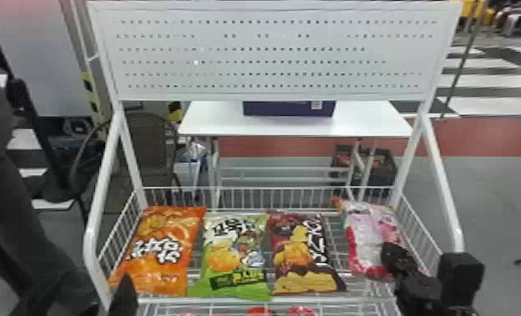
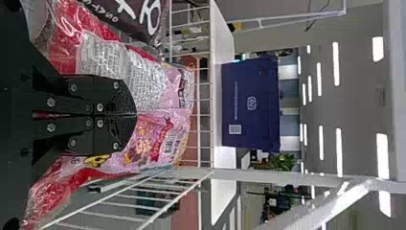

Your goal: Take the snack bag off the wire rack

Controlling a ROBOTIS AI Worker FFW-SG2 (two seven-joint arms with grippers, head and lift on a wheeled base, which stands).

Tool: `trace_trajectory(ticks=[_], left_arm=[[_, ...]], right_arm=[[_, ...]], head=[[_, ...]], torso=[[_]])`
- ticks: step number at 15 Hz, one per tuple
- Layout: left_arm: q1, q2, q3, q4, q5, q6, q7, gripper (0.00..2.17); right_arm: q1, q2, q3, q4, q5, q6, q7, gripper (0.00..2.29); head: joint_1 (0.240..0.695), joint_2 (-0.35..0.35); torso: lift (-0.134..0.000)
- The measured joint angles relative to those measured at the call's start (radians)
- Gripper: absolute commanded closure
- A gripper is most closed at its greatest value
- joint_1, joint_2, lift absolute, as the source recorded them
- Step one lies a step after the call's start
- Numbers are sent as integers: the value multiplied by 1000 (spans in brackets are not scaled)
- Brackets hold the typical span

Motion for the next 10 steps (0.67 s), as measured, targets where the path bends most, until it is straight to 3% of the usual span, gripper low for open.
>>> trace_trajectory(ticks=[5,10], left_arm=[[1,1,0,-2,0,-2,0,188],[6,1,1,-5,0,-4,0,188]], right_arm=[[73,-14,-18,-162,-36,-48,14,1845],[215,-49,-30,-373,-46,-69,3,1845]], head=[[499,0],[499,0]], torso=[[0],[0]])
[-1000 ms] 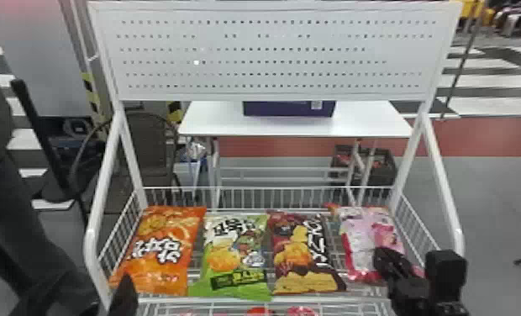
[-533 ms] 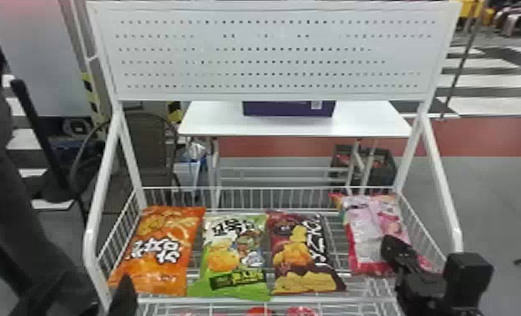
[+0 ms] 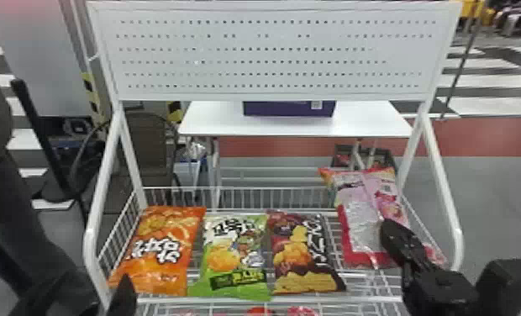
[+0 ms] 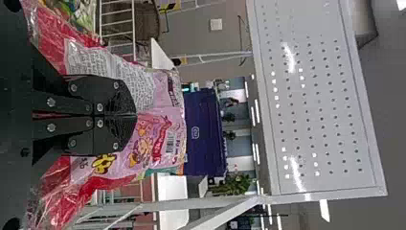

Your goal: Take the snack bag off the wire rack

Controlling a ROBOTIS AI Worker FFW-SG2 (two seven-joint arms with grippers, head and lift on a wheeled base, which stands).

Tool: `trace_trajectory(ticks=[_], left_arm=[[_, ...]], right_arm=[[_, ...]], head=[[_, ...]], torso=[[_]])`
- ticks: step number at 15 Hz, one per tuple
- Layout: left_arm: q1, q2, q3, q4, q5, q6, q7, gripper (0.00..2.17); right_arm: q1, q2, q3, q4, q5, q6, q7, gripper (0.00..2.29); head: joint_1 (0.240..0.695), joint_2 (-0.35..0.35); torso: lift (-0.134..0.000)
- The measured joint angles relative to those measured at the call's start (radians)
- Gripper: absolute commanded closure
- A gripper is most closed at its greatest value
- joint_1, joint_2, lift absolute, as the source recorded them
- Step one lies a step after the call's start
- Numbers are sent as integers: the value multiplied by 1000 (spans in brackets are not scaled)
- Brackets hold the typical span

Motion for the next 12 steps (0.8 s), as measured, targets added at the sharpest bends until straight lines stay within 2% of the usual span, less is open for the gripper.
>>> trace_trajectory(ticks=[2,7,12], left_arm=[[0,1,0,0,1,-5,0,188],[0,9,5,1,11,-14,0,188],[-3,16,6,0,15,-18,0,188]], right_arm=[[82,-22,-21,-65,0,-32,-9,1845],[299,-74,-147,-204,-1,-57,-21,1845],[403,-94,-197,-237,-8,-134,-24,1845]], head=[[499,0],[499,0],[499,0]], torso=[[0],[0],[0]])
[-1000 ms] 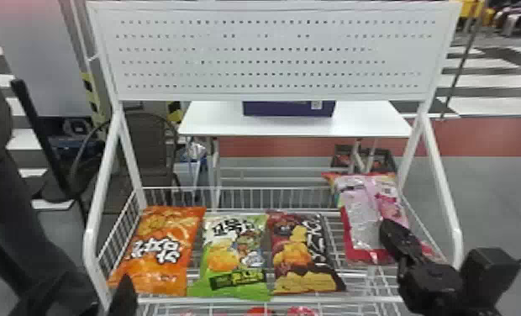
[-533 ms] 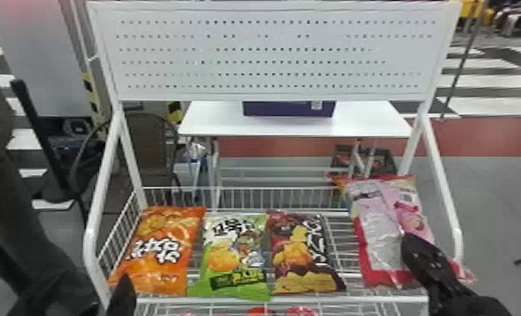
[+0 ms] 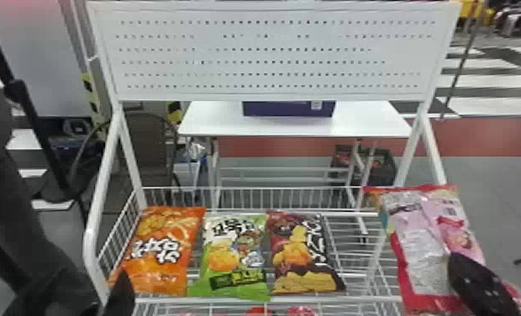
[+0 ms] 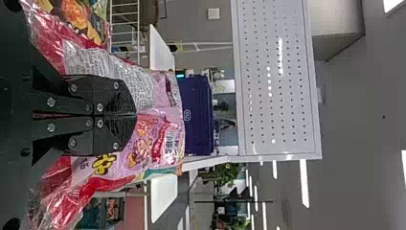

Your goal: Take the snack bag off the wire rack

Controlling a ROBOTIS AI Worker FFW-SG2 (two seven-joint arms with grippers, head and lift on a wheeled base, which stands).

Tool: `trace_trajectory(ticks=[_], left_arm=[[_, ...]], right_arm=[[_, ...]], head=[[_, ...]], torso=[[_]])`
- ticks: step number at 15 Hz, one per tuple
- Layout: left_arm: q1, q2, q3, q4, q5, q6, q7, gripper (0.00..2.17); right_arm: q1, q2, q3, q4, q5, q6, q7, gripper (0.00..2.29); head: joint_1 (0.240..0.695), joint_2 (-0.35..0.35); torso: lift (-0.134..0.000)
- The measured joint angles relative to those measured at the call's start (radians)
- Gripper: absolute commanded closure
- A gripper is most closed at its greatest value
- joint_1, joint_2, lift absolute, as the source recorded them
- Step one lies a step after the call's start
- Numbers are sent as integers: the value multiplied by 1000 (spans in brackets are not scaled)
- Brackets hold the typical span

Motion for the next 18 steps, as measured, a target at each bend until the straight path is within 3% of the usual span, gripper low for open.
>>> trace_trajectory(ticks=[18], left_arm=[[17,-1,17,-16,14,-5,0,188]], right_arm=[[75,-13,-33,-31,-7,-60,-15,1845]], head=[[499,0]], torso=[[0]])
